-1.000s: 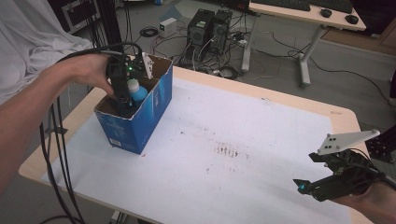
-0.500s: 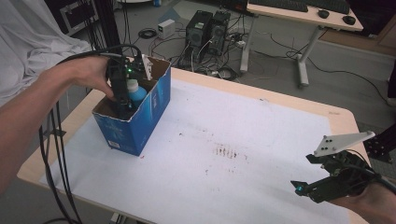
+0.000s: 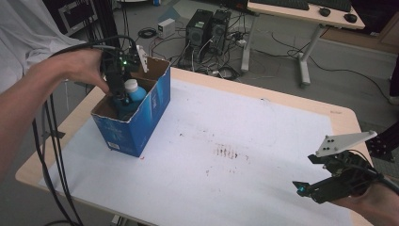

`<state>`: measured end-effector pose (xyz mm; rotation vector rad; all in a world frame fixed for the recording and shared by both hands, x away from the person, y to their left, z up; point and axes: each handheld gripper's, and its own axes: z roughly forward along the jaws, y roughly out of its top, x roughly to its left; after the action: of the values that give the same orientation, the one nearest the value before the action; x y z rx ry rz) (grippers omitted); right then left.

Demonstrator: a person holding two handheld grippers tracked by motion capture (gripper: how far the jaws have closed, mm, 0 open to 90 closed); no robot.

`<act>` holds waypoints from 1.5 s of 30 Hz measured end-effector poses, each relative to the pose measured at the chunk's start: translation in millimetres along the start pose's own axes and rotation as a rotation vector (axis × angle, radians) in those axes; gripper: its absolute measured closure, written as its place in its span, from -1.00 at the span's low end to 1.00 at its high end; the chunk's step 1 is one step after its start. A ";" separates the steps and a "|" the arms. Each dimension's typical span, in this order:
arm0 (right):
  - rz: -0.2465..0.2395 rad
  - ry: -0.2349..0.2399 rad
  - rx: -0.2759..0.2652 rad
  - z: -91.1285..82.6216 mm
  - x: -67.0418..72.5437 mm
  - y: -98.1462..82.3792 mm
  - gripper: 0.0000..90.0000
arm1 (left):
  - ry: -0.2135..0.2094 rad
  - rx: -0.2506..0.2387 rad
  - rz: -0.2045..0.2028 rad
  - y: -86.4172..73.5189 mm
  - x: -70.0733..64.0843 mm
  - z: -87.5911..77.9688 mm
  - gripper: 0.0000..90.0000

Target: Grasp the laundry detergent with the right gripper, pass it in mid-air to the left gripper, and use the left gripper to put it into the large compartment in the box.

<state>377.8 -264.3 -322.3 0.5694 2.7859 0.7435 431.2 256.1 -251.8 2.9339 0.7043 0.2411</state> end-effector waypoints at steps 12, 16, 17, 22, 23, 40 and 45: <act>-0.003 -0.002 -0.004 -1.4 1.3 1.4 -0.70 | 0.081 -0.042 0.052 21.6 -10.1 -57.6 -0.47; -0.001 -0.002 -0.005 -2.4 1.8 2.3 -0.70 | 0.084 -0.052 0.082 33.0 -16.6 -64.4 -0.48; -0.002 -0.003 -0.006 -2.4 1.8 2.7 -0.70 | 0.086 -0.054 0.093 37.9 -19.4 -65.8 -0.51; -0.005 -0.006 -0.006 -2.3 1.7 4.2 -0.70 | 0.075 -0.063 0.179 70.4 -37.9 -69.7 -0.51; -0.004 -0.006 -0.003 -2.8 1.9 4.8 -0.70 | 0.070 -0.060 0.211 84.1 -45.1 -69.1 -0.51; 0.004 -0.020 -0.005 -4.9 -3.4 14.7 -0.70 | -0.020 -0.043 0.401 165.1 -103.9 -7.6 -0.64; -0.005 -0.027 0.002 -7.9 -4.9 20.9 -0.70 | -0.050 -0.038 0.426 175.7 -121.7 18.3 -0.64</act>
<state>386.5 -253.1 -304.3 0.5690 2.7624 0.7264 404.9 43.4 -259.3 3.0075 0.0591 0.2122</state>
